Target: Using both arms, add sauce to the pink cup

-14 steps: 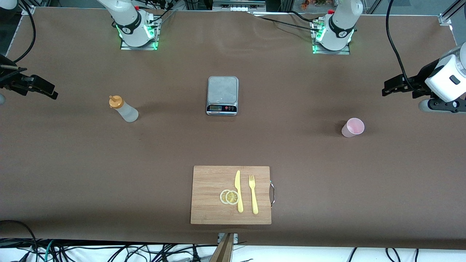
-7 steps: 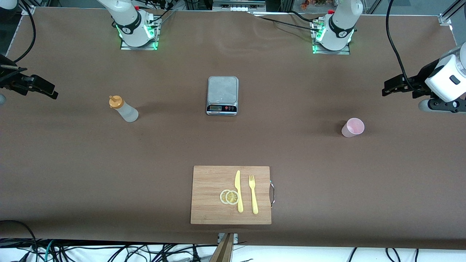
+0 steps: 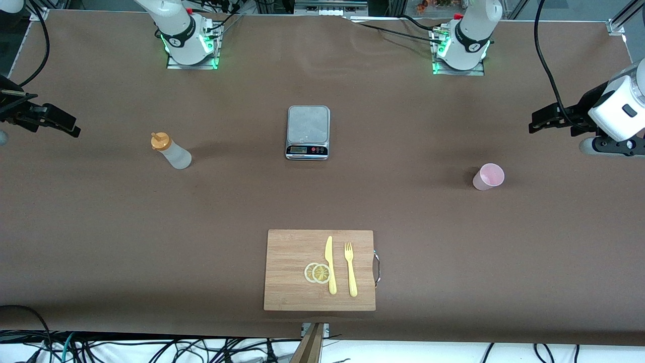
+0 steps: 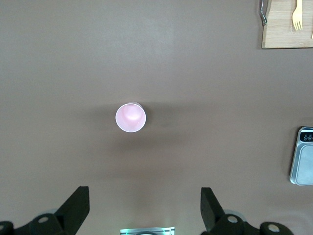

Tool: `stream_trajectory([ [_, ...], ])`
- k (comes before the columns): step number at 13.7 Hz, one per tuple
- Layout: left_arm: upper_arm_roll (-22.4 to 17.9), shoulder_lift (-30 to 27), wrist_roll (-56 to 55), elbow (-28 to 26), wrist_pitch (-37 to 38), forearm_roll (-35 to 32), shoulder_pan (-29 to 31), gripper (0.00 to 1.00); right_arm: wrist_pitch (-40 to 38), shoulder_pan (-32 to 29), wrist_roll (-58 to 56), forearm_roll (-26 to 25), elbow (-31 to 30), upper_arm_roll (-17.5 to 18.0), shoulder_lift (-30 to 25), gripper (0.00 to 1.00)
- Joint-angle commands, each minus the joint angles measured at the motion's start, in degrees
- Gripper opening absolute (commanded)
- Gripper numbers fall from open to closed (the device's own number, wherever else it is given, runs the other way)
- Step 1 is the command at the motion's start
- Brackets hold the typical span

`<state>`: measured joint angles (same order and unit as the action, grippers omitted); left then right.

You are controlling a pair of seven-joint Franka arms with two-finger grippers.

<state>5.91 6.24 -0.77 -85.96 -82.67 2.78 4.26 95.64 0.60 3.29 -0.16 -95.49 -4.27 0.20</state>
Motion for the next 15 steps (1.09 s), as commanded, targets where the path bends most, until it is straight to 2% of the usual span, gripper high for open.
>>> stream_trajectory([
  [1,-0.2,0.8,0.1,1.7,1.1,0.3,0.4,1.00,-0.4,-0.3,-1.0,0.3,-0.4,0.1,-0.6,1.00],
  [11,-0.6,2.4,0.2,1.5,1.1,-0.1,1.0,1.00,-0.5,-0.3,-1.1,0.3,-0.4,0.1,-0.6,1.00],
  [12,-0.6,4.7,0.4,1.5,0.8,-1.1,1.5,1.00,-0.5,-0.3,-1.1,0.3,-0.4,0.1,-0.6,1.00],
  [15,-0.8,6.9,4.3,-1.6,-4.0,-3.3,2.9,1.00,-0.5,-0.3,-1.0,0.3,-0.4,0.1,-0.6,1.00],
])
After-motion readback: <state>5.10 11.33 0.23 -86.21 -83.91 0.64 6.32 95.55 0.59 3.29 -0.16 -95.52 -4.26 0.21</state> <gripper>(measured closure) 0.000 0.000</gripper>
